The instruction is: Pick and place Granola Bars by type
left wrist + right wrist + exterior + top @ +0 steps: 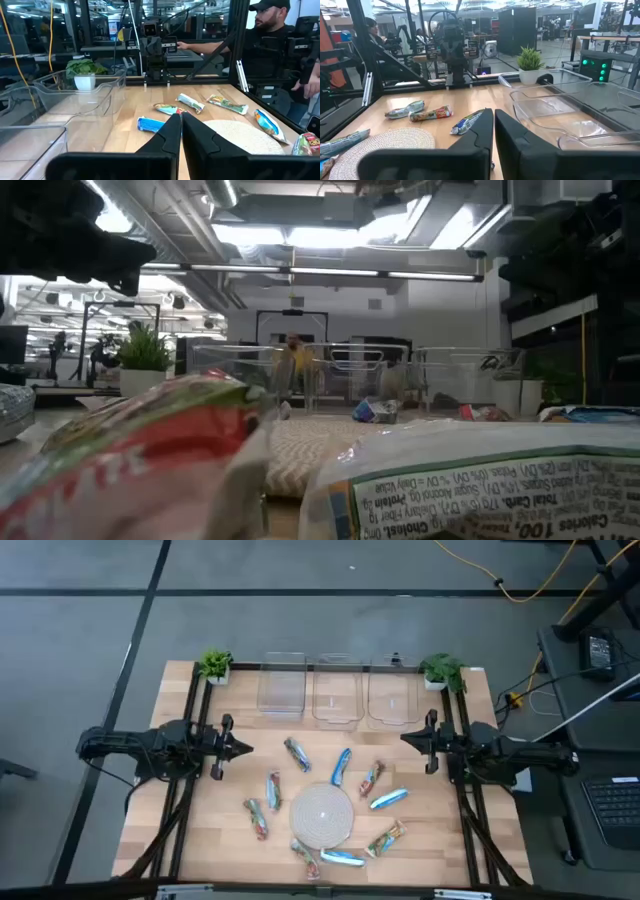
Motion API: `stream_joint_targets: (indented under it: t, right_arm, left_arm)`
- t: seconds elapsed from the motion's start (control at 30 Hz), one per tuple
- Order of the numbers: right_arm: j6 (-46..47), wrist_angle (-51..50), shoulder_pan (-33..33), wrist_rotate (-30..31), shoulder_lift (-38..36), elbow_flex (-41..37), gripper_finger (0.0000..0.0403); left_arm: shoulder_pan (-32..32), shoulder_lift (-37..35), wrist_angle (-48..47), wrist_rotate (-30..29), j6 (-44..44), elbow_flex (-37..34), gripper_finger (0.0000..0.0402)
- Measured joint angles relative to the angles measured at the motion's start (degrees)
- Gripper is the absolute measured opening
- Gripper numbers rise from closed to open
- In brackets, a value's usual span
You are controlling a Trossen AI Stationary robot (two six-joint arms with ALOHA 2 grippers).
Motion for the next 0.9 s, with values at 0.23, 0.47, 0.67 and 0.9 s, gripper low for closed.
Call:
stream_joint_targets:
  t: [0.23,0.47,0.67,0.9]
  right_arm:
    - [0.0,0.0,0.0,0.0,0.0,0.0,0.0021]
    - [0.0,0.0,0.0,0.0,0.0,0.0,0.0021]
    - [0.0,0.0,0.0,0.0,0.0,0.0,0.0021]
    - [0.0,0.0,0.0,0.0,0.0,0.0,0.0021]
  left_arm:
    - [0.0,0.0,0.0,0.0,0.0,0.0,0.0009]
    - [0.0,0.0,0.0,0.0,0.0,0.0,0.0012]
    - [0.0,0.0,0.0,0.0,0.0,0.0,0.0011]
    - [0.0,0.0,0.0,0.0,0.0,0.0,0.0011]
